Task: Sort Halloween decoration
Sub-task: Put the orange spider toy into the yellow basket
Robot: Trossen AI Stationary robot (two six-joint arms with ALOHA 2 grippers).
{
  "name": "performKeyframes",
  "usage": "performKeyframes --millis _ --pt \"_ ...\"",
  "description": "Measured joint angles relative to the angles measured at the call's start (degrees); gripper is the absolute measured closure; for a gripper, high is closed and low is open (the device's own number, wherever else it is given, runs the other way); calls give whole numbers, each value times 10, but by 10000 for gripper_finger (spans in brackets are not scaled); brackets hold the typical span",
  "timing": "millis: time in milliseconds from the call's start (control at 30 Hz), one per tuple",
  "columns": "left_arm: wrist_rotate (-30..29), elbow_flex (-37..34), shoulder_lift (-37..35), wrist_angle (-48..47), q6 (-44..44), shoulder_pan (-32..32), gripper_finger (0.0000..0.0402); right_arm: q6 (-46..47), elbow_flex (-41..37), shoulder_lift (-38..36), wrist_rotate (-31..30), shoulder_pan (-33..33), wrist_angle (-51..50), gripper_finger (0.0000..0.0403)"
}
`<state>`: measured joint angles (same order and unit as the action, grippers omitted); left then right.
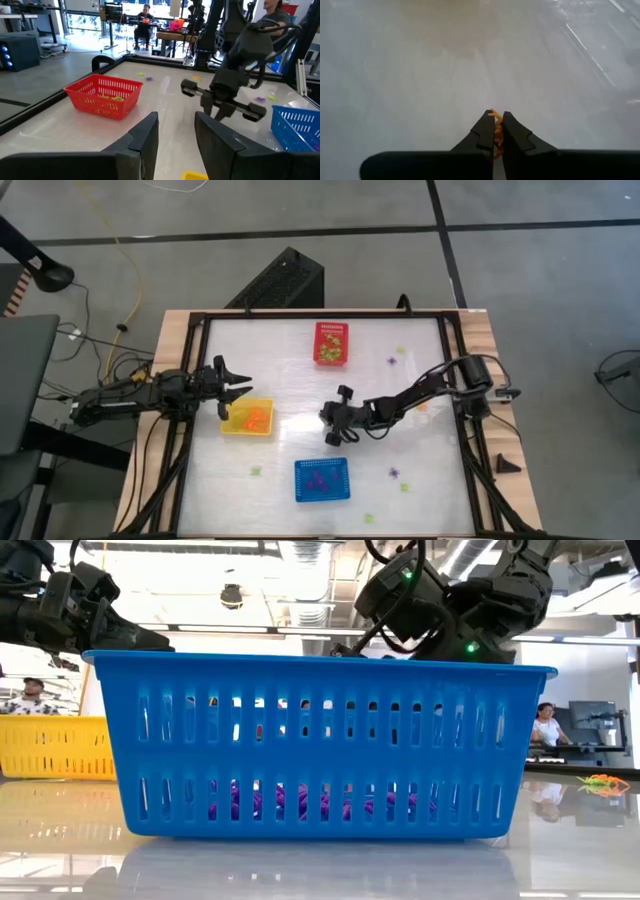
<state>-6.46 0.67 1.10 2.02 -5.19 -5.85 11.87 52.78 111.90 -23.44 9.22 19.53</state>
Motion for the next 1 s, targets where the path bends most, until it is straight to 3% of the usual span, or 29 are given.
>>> performKeyframes --millis 333,567,800,1000 --pt "0 0 0 0 0 0 285 -60 0 -84 13 -1 114 364" --pt "0 0 0 0 0 0 285 -59 22 -59 80 -11 296 364" --pt "0 0 0 0 0 0 285 -60 198 66 127 -21 276 356" --pt "0 0 0 0 0 0 285 -79 365 157 161 -23 148 337"
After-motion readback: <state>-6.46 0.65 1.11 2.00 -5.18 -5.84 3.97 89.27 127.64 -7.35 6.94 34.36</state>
